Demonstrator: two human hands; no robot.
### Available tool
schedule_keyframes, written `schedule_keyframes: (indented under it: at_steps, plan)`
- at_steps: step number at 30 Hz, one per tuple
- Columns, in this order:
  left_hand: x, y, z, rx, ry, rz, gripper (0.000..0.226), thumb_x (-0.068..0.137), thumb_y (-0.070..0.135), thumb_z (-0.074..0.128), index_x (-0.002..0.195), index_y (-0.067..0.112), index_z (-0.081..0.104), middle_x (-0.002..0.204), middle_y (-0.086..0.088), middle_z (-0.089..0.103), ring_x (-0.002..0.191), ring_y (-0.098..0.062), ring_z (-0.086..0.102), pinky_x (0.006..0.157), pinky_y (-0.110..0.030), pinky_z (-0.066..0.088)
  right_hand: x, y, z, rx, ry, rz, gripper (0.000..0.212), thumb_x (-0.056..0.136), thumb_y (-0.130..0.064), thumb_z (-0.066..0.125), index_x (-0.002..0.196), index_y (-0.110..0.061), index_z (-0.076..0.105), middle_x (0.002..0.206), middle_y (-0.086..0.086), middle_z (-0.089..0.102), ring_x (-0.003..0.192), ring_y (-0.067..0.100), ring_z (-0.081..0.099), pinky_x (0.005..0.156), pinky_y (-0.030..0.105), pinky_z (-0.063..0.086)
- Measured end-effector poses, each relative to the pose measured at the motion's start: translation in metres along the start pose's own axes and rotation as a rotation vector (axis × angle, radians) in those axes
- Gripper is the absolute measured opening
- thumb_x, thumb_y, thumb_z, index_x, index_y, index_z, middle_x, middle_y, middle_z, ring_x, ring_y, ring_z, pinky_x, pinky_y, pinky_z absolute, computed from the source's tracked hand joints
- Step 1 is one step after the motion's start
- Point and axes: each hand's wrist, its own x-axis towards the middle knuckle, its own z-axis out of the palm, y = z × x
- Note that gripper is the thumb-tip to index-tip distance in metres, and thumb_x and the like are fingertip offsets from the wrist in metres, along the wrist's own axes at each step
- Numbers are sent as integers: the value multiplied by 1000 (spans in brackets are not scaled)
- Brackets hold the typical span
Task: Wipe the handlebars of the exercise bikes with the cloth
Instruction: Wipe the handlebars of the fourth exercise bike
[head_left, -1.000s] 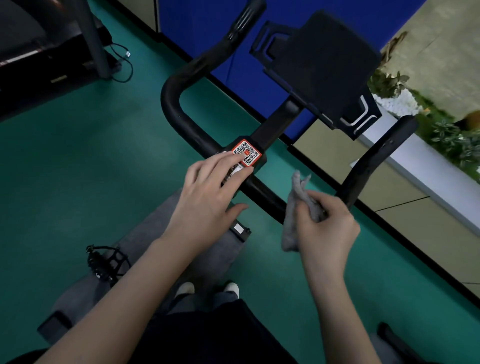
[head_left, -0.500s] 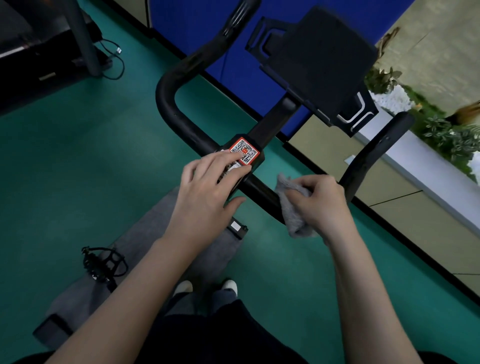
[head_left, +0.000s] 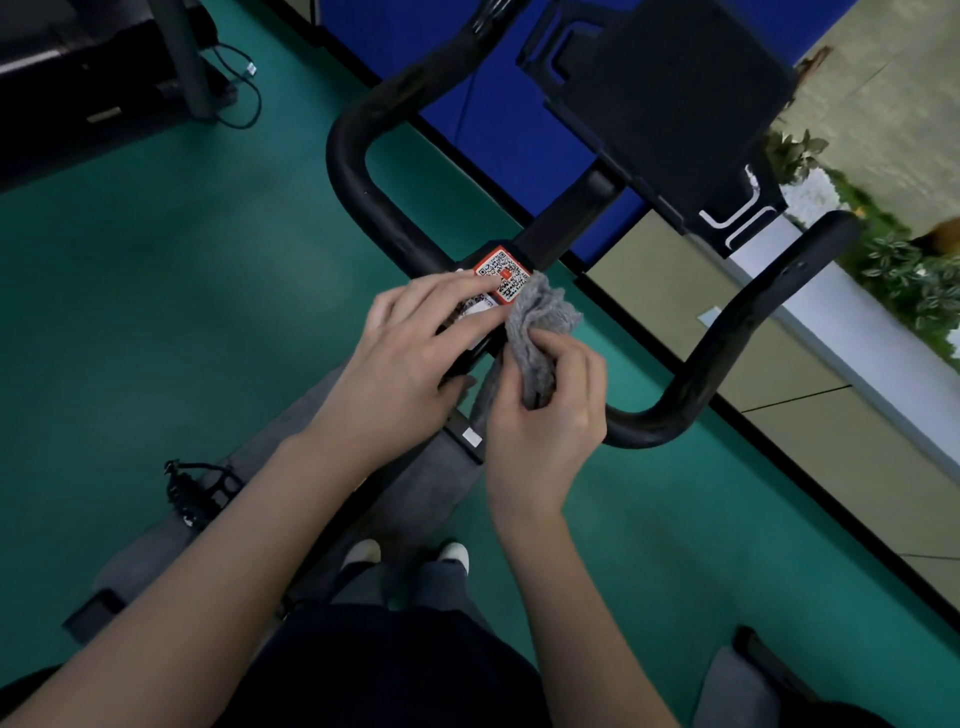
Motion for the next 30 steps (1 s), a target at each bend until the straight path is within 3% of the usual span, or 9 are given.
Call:
schedule_keyframes:
  at_steps: [7,11,13,17,21,24,27,30]
  plan:
    - [-1,5,0,28,-19,14,71,65,16,81,130,17,53,139,-3,47,129,-24,38,102,-37,24,-4,26,-40,-109,-36,-1,24,71,15,65,92,4,68,93,13,64,89,16,57,89,6,38]
    - [1,12,2,55,-13,48,71,66,25,82,130,14,52,136,-6,48,128,-25,38,105,-37,22,0,45,-67,-153,66,93,21,75,13,66,93,2,69,92,12,65,87,15,59,82,17,47]
    - [5,17,5,58,-31,87,71,67,25,81,130,14,52,135,-5,48,129,-24,38,106,-36,20,1,47,-68,-150,110,87,19,76,12,65,92,2,68,91,12,65,87,9,56,81,10,43]
    - [13,21,10,29,-64,117,61,68,26,80,124,14,57,132,-3,51,130,-23,38,107,-39,22,0,41,-58,-107,37,26,20,74,16,63,91,5,67,91,12,63,86,19,59,84,6,39]
    - [14,18,14,15,-70,134,48,71,31,78,114,16,62,131,0,51,131,-21,36,107,-35,18,8,54,-74,-169,33,62,21,75,14,64,93,2,68,92,11,63,83,18,58,83,0,36]
    - [13,16,17,-5,-50,124,44,72,34,78,109,18,63,130,2,52,130,-20,37,107,-34,17,21,64,-86,-189,59,124,21,76,12,64,92,0,68,89,12,64,80,21,60,76,5,40]
    - [14,15,19,-17,-32,123,41,72,34,78,107,19,63,128,3,53,129,-19,38,106,-33,18,34,59,-81,-149,-31,126,19,77,7,67,93,-3,70,92,9,66,84,18,62,78,21,48]
    - [15,16,19,-1,-25,120,39,73,37,76,105,19,64,126,3,54,127,-18,38,105,-31,16,48,49,-67,-109,-230,128,17,79,-2,69,94,-9,73,92,1,68,85,13,61,78,15,46]
